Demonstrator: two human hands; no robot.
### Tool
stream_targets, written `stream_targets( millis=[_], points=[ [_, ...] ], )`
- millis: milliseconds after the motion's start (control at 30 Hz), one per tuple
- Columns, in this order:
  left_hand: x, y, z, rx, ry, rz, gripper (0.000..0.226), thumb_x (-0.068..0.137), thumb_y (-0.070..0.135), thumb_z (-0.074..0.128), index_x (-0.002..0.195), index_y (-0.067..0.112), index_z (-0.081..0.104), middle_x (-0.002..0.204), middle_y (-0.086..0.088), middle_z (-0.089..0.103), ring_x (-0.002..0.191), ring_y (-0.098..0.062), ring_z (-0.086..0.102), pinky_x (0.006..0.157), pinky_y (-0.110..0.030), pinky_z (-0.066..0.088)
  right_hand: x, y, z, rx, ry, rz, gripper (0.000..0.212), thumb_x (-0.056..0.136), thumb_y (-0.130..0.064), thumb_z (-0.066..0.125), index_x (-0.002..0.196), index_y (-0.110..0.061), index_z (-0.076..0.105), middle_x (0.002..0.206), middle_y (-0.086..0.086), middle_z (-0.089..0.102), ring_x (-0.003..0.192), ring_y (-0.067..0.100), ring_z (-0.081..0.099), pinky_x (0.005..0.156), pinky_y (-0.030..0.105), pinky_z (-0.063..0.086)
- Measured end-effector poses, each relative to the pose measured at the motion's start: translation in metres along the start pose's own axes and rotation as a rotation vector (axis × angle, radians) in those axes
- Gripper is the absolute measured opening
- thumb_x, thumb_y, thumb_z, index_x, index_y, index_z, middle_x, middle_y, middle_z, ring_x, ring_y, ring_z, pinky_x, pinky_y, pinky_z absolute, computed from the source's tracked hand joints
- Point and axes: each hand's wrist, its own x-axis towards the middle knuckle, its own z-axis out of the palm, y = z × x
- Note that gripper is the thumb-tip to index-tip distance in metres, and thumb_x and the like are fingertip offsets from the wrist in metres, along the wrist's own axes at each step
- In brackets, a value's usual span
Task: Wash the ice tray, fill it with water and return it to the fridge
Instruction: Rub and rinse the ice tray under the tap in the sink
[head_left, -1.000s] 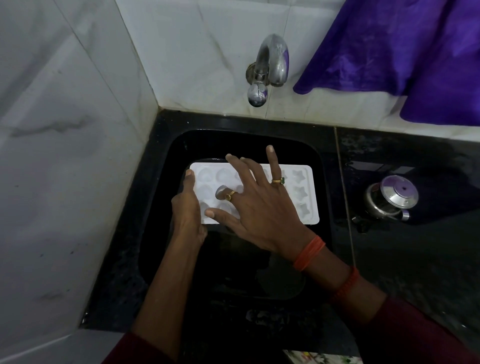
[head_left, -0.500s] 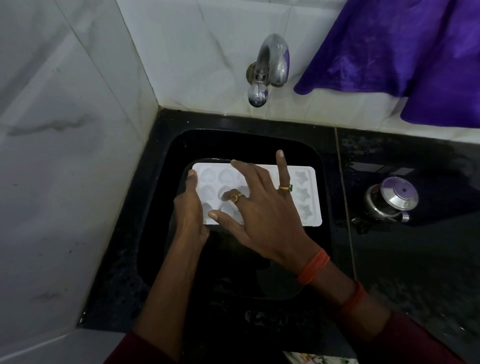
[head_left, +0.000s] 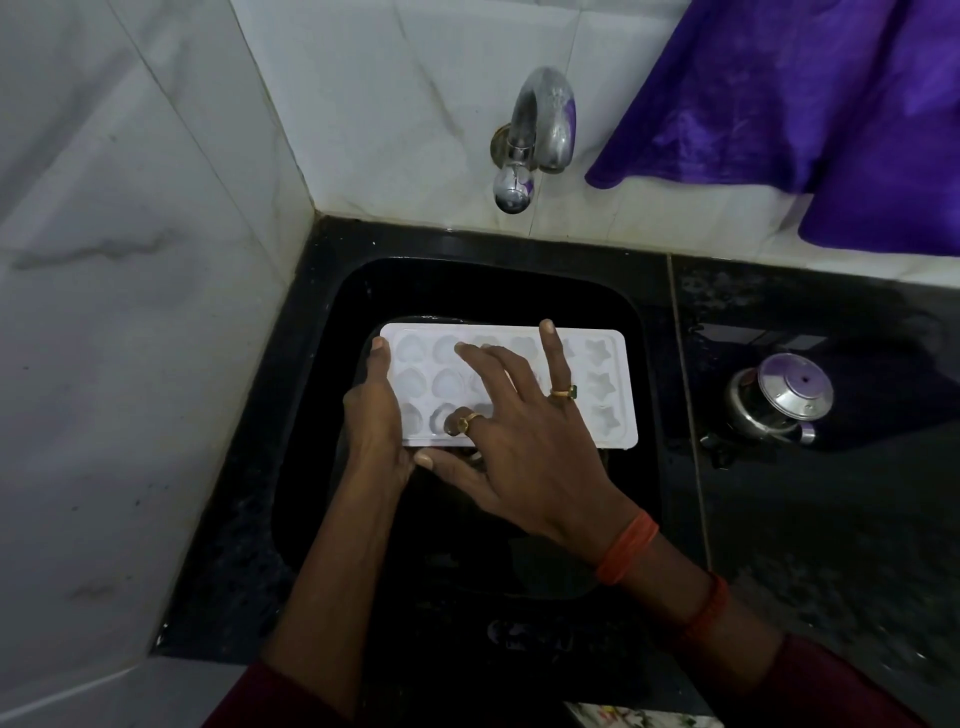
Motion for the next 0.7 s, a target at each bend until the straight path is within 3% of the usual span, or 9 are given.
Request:
stream_targets(
  millis=[267, 433, 567, 700],
  points=[
    [0.0000, -0.0045, -0.0001, 0.012, 0.024, -0.003, 0.039, 0.098, 0.057, 0.045, 0.086, 0.024, 0.061, 0.090, -0.003, 0.070, 0.079, -0.023, 0.069, 0.063, -0.031, 0.056, 0.0013, 0.0025, -0.0065, -0.030, -0.006, -0.070, 0.058, 0.096, -0.068, 0.043, 0.095, -0.024, 0.081, 0.148, 0.013, 0.056, 0.136, 0.031, 0.052, 0.125, 0.059, -0.007],
    [0.0030, -0.0040, 0.0002, 0.035, 0.014, -0.019, 0.040, 0.097, 0.061, 0.045, 0.088, 0.025, 0.061, 0.095, -0.004, 0.070, 0.085, -0.027, 0.070, 0.079, -0.041, 0.060, 0.0016, 0.0023, -0.0061, -0.040, -0.010, -0.071, 0.059, 0.097, -0.068, 0.042, 0.095, -0.024, 0.081, 0.149, 0.012, 0.055, 0.137, 0.031, 0.051, 0.125, 0.059, -0.005],
    [-0.0004, -0.0033, 0.0021, 0.000, 0.001, -0.020, 0.041, 0.097, 0.060, 0.046, 0.089, 0.023, 0.062, 0.090, -0.003, 0.070, 0.080, -0.024, 0.070, 0.066, -0.034, 0.058, 0.0033, 0.0025, -0.0040, -0.035, -0.023, -0.038, 0.060, 0.097, -0.069, 0.040, 0.092, -0.025, 0.081, 0.151, 0.014, 0.052, 0.139, 0.033, 0.049, 0.126, 0.058, -0.005],
    [-0.0040, -0.0029, 0.0044, -0.025, -0.003, -0.013, 0.040, 0.098, 0.058, 0.046, 0.098, 0.021, 0.061, 0.093, -0.003, 0.069, 0.081, -0.022, 0.069, 0.062, -0.032, 0.056, 0.0064, 0.0030, -0.0035, -0.023, -0.027, -0.020, 0.060, 0.096, -0.071, 0.039, 0.092, -0.027, 0.080, 0.154, 0.014, 0.049, 0.140, 0.032, 0.047, 0.126, 0.055, -0.005]
  ],
)
